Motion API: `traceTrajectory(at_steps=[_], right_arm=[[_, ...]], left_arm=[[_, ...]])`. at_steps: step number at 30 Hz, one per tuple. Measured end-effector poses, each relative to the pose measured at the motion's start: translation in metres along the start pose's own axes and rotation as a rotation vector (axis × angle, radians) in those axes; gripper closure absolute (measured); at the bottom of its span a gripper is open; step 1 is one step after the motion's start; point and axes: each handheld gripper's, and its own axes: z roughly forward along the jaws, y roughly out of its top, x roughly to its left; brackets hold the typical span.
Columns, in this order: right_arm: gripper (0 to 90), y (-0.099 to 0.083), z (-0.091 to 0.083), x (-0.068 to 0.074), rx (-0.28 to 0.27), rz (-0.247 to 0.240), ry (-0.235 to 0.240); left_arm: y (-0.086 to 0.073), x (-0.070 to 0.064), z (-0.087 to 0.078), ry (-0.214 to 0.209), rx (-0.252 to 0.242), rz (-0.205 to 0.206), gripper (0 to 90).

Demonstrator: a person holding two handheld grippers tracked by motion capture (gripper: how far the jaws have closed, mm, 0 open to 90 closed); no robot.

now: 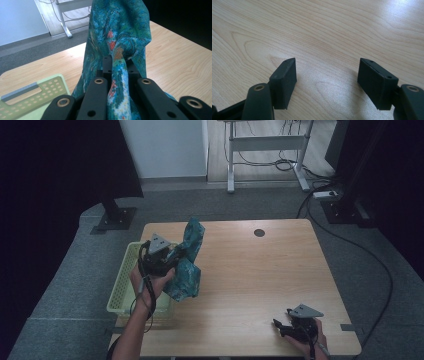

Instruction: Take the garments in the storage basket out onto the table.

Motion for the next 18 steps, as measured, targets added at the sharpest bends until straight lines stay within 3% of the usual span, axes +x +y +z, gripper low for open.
traceTrajectory(at_steps=[18], right_arm=[[31.1,0.000,0.000,0.000,0.000,-0.001,0.000]], left_arm=[[0.003,-0.011,0.005,-0.018,-0.009,0.011,84.0]])
